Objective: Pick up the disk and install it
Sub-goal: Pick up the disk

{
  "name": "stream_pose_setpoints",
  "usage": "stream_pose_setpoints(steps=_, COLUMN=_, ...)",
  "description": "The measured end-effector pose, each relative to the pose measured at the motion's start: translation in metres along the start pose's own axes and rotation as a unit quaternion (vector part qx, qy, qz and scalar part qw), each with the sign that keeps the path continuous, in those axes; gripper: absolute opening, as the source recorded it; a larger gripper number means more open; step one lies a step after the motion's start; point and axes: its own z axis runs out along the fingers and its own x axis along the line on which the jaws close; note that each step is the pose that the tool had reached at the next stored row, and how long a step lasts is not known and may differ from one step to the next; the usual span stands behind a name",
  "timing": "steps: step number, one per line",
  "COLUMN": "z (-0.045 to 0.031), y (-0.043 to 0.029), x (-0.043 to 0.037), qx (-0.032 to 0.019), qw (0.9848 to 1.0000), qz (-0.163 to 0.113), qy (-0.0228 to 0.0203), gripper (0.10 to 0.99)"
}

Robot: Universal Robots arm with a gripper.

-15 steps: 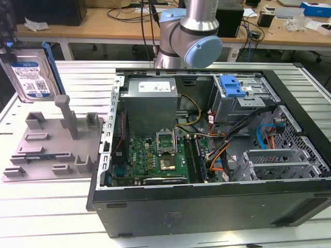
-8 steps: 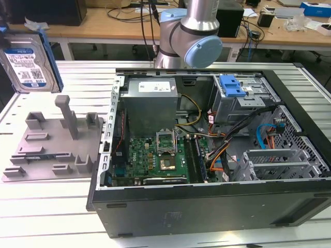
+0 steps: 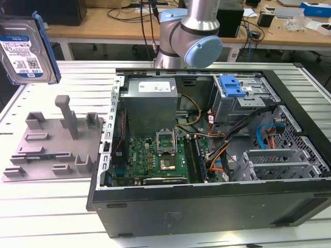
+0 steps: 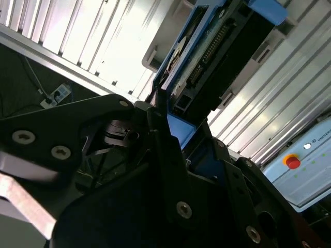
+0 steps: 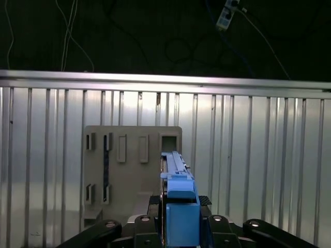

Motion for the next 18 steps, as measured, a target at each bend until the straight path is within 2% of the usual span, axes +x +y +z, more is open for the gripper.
stream_pose_setpoints(steps=7, z=-0.0227, y=-0.002, x=0.0003, qx=0.0, qw=1.0, qz=0.0, qy=0.0, gripper=0.369)
stream_pose_setpoints(steps=13, z=-0.0239, y=-0.0024, x=0.0006, qx=0.0, qw=1.0, qz=-0.001, qy=0.0, gripper=0.369)
stream_pose_setpoints(steps=14, z=-0.0247, y=-0.0053, x=0.0016, qx=-0.0001, qw=1.0, qz=0.0, qy=0.0, gripper=0.369)
stream_pose_setpoints(steps=15, z=-0.0256, y=-0.0122, x=0.0036, qx=-0.0001, qw=1.0, qz=0.0, qy=0.0, gripper=0.369)
stream_pose_setpoints(steps=16, z=-0.0266, y=-0.0216, x=0.0082, qx=-0.0001, qw=1.0, qz=0.0, qy=0.0, gripper=0.369)
stream_pose_setpoints(steps=18, z=-0.028, y=-0.0322, x=0.0195, qx=-0.0001, qw=1.0, qz=0.0, qy=0.0001, gripper=0.369)
